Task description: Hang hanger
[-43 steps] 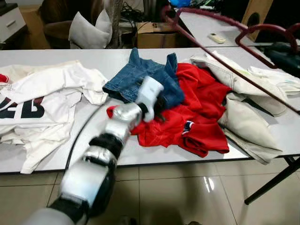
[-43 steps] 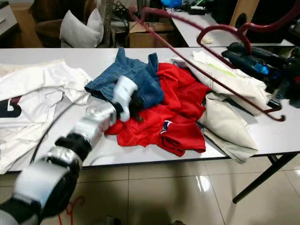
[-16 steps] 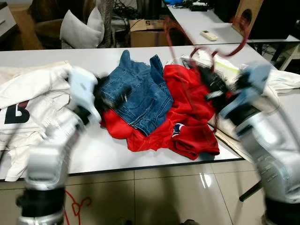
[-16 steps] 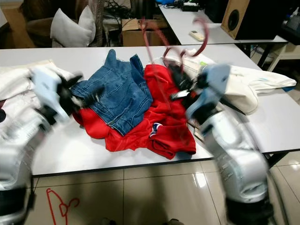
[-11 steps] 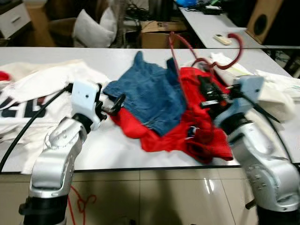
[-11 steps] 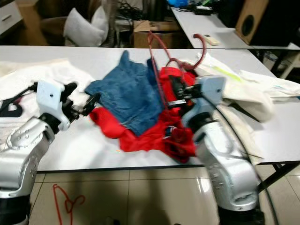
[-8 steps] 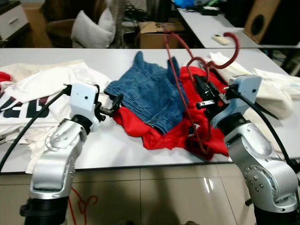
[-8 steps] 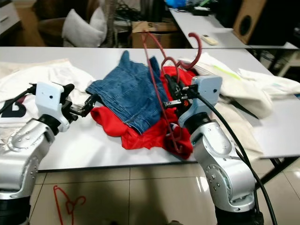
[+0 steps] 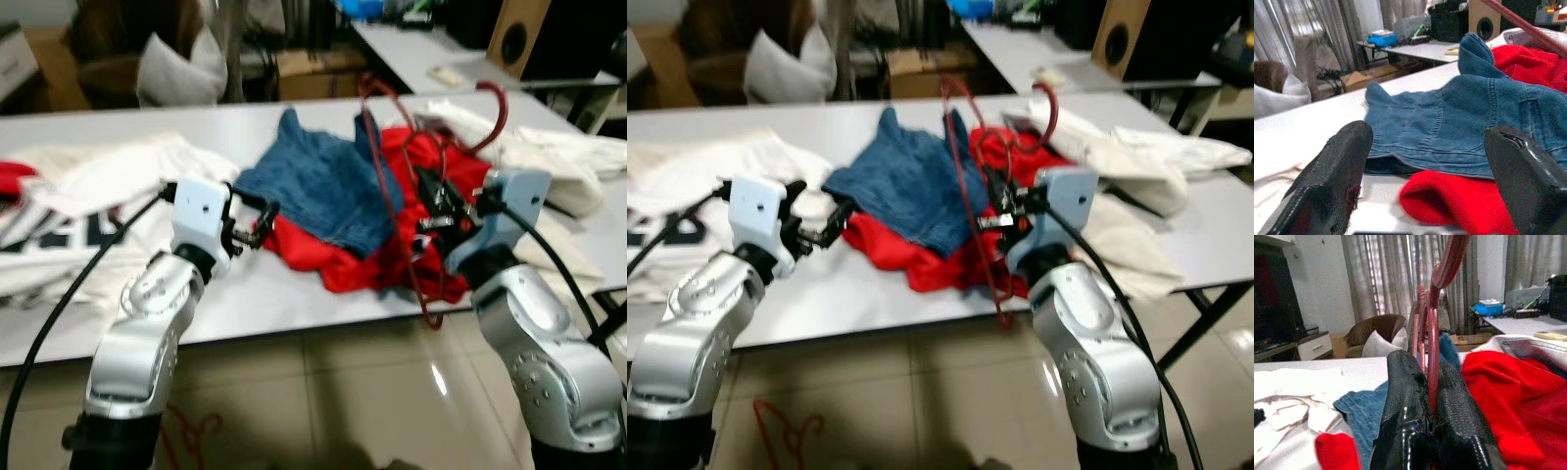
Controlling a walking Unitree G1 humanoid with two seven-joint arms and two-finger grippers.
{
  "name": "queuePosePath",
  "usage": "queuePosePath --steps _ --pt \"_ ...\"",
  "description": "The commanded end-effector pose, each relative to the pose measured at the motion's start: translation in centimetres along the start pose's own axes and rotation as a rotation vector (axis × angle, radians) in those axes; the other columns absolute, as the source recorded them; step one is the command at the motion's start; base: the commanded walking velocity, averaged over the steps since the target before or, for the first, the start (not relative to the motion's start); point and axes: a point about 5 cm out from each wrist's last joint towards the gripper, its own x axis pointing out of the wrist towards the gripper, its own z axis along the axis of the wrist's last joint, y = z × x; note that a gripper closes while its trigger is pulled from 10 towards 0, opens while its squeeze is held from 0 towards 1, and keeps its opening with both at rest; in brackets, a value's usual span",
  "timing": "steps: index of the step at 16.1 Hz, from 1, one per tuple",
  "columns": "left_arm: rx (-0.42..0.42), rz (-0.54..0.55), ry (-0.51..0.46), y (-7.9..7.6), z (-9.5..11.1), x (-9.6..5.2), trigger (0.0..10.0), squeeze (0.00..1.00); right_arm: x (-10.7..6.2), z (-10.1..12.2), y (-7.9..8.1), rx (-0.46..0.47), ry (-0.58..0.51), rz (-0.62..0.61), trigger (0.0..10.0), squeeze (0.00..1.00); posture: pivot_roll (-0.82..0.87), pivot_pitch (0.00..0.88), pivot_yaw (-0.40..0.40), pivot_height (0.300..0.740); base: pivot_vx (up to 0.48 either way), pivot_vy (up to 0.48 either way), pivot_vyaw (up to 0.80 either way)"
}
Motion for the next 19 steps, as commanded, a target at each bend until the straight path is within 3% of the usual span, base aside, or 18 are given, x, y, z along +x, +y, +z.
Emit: queuePosePath --steps 1,7,12,19 --pt "0.013 0.013 0.001 0.3 0.1 0.1 10.0 0.00 0.0 0.1 0.1 -0.005 -0.003 -0.004 10.0 0.00 -0.08 0.000 0.031 0.710 0.000 0.319 0.00" --pt "0.009 0.014 0.011 0.0 -0.2 0.2 10.0 0.00 -0.3 -0.4 -0.7 0.049 0.012 -0.046 10.0 0.00 -0.08 0.000 0.025 0.710 0.000 0.319 0.00" --pt "0.000 0.028 0.015 0.1 -0.4 0.2 10.0 0.00 -0.5 -1.2 -0.6 -0.032 0.053 -0.029 10.0 0.00 -0.09 0.000 0.018 0.710 0.000 0.318 0.00" --pt "-0.005 0.038 0.018 0.2 -0.5 0.3 10.0 0.00 -1.1 -3.0 -0.9 -0.002 0.113 -0.041 10.0 0.00 -0.08 0.000 0.015 0.710 0.000 0.320 0.00"
